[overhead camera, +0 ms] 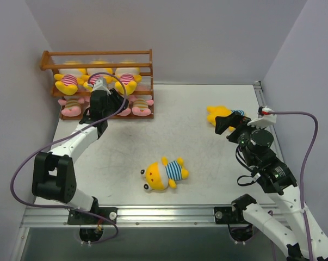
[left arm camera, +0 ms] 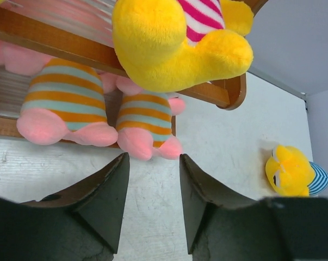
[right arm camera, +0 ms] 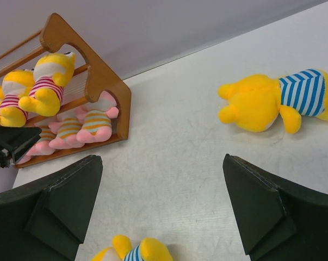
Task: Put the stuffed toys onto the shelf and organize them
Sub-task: Place the stuffed toy onto shelf
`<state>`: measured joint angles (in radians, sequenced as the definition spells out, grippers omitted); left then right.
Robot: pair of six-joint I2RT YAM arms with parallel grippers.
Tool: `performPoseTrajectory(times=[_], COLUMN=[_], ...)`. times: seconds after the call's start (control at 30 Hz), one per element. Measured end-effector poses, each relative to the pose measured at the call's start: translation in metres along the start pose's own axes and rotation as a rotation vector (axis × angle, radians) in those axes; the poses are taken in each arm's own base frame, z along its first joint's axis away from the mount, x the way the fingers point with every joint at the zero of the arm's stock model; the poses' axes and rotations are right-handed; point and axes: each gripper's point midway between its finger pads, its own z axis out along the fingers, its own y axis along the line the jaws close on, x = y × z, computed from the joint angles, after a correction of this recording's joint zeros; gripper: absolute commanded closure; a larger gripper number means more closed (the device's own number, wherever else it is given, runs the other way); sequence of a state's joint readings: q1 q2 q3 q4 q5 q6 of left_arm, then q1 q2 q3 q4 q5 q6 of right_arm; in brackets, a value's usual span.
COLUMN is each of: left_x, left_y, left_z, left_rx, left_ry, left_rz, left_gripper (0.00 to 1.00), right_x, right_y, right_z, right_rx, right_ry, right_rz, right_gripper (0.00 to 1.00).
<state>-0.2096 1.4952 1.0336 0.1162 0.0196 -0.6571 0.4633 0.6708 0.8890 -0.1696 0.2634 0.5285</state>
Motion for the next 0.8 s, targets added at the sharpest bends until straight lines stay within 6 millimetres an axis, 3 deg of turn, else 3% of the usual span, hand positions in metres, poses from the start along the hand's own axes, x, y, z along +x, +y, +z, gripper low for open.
performPoseTrajectory(times=[0.23,0.57,0.8], left_x=[0.004,-0.017,-0.012], left_y=[0.004,-0.006,-0.002], left_z=[0.023,0.044,0.055], left_rx=[-0.024,-0.007,-0.016], left_ry=[-0.003,-0.057,-0.044], left_rz=[0.018,0.043,0.044], left_gripper=[0.60,0.62,0.62], right_x=[0.002,0.003,0.005], right_y=[-0.001,-0.002,-0.002], right_z=[0.001,0.001,0.003], right_rx=[0.001,0.003,0.006], right_ry=[0.005,0.008,0.013], right_rz=[-0.009,-0.015,-0.021], right_gripper=[0.01,0.01,0.01])
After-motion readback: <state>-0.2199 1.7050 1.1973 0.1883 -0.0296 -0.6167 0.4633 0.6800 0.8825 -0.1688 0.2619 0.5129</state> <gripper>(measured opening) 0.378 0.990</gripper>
